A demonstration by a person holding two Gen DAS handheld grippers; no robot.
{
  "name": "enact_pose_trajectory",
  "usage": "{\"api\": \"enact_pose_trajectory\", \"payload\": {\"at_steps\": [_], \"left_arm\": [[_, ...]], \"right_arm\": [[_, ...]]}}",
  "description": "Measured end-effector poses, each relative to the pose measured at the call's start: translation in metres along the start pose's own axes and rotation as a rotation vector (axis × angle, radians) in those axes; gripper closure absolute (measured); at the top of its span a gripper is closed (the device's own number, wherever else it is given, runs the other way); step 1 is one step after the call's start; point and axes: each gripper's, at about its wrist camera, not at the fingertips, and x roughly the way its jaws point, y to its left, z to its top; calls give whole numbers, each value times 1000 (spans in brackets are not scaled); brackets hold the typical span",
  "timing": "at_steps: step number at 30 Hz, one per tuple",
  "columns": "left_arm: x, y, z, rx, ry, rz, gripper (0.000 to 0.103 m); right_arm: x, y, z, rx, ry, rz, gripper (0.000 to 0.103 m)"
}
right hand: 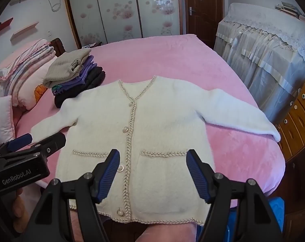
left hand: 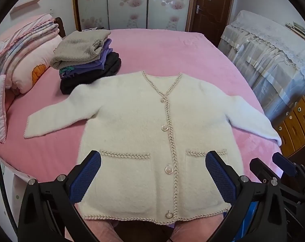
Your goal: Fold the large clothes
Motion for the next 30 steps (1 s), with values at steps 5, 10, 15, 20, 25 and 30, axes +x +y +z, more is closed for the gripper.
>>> {"api": "enact_pose_trajectory", "payload": {"at_steps": [5, 10, 15, 20, 25, 30], "left_arm": [[-4, -1, -3, 3, -2, -6, 0], [-6, -2, -4, 2, 0, -6, 0], [-7, -2, -6, 4, 0, -7, 0], [-10, -5, -8, 9, 5, -10, 0], [-10, -6, -8, 8, 7, -13, 0], [-9, -7, -9, 10, 16, -15, 0]], "right_arm": [[-1, 10, -3, 1, 8, 5, 34], [-3, 10, -3, 3, 8, 6, 34], [-5, 3, -9, 5, 8, 11, 34], [-11, 1, -12, 10, 11, 21, 34], [-11, 1, -12, 13, 12, 20, 34], [-12, -1, -12, 18, 15, 21, 34]]}}
